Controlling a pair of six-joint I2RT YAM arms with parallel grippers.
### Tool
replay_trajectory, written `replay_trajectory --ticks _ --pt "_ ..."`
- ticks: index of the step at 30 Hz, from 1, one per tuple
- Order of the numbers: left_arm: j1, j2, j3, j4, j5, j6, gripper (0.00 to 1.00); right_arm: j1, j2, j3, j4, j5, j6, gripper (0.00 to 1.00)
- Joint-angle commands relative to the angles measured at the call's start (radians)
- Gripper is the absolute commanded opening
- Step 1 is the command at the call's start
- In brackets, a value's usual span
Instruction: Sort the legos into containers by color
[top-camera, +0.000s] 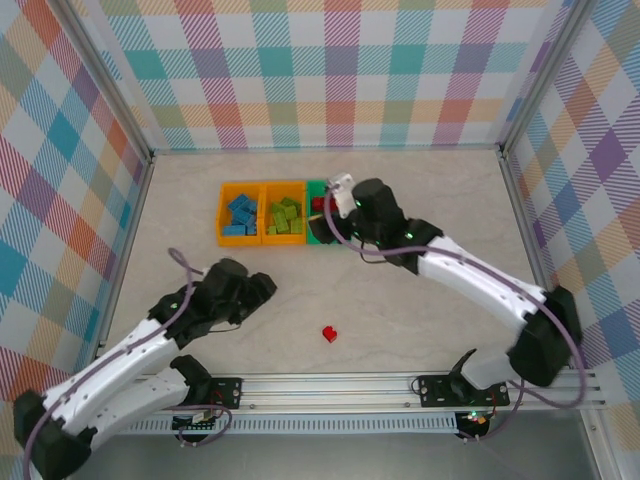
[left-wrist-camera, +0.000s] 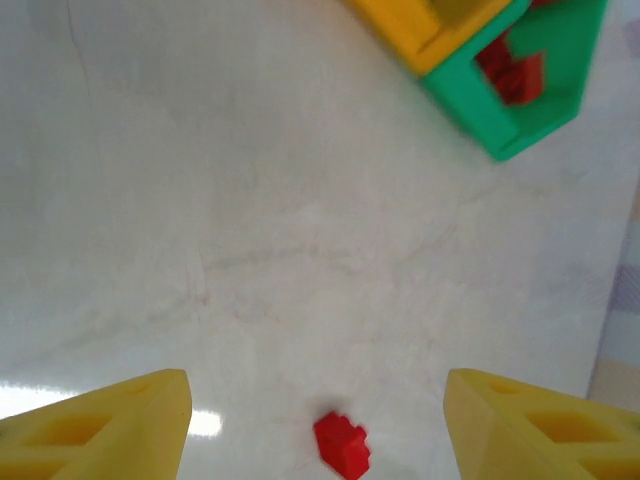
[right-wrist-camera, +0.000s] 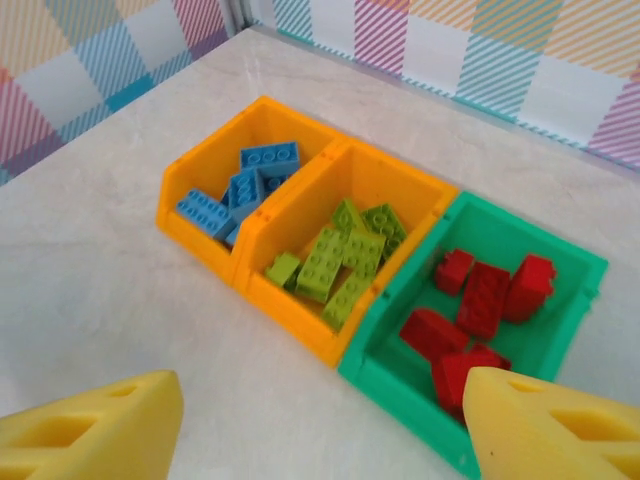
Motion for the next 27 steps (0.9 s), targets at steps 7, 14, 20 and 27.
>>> replay_trajectory --ticks 7,14,20,27 --pt "-0.283 0.431 0.129 0.099 0.187 -0.048 0.72 -0.005 -0.410 -0.393 -0.173 0.056 0.338 0.94" --pt "-0.294 0.600 0.167 0.189 0.232 0.016 0.75 -0.006 -0.544 -0.512 -0.252 -0.023 0.462 0.99" --pt "-0.294 0.688 0.167 0.327 0.250 0.010 0.75 -0.005 -0.583 -0.515 -0.331 -0.023 0.495 1.00" --pt "-0.293 0.775 0.176 0.327 0.270 0.004 0.61 -0.005 -0.629 -0.529 -0.479 -0.088 0.567 0.97"
